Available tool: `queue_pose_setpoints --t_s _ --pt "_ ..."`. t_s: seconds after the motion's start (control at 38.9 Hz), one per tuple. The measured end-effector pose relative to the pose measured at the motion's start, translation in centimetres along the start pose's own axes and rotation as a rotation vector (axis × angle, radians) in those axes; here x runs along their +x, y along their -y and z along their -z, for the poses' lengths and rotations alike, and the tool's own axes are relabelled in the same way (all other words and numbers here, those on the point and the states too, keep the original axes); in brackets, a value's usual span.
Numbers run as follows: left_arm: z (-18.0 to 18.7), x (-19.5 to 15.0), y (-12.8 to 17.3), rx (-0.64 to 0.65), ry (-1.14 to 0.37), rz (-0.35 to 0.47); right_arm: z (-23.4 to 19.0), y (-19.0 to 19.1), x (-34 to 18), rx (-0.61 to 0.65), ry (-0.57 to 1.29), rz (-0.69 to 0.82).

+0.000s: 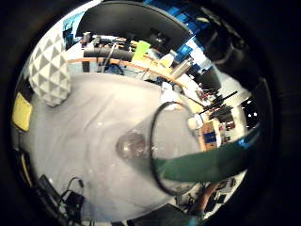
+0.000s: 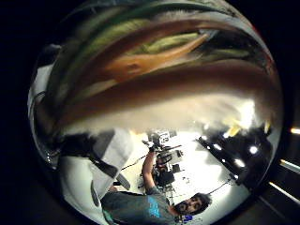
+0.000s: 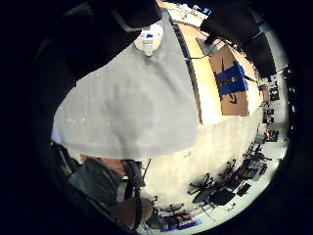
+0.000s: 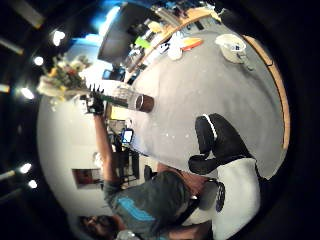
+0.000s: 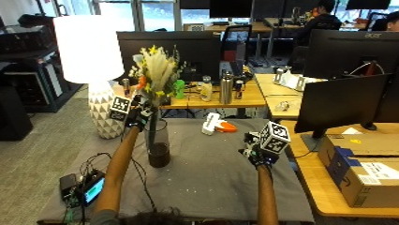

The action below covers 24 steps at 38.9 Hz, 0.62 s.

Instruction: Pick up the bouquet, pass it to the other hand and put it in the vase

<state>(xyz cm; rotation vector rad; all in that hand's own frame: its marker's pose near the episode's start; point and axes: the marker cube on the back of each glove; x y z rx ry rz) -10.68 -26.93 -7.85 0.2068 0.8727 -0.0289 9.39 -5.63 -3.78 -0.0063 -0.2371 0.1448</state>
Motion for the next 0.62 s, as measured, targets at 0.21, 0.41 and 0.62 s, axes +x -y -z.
queue_pose_setpoints --t_s 0.21,0.41,0.62 --pt "2.8 -0.9 -2.2 0.004 -0.096 0.091 0.4 -0.1 -1.0 0.01 0.015 0.02" --pt "6.4 -0.7 -3.8 0.064 -0.071 0.024 0.3 0.4 -2.5 0.016 0.012 0.049" --pt "8.3 -0.4 -5.0 0.095 -0.035 -0.017 0.4 0.4 -4.2 0.023 0.007 0.075"
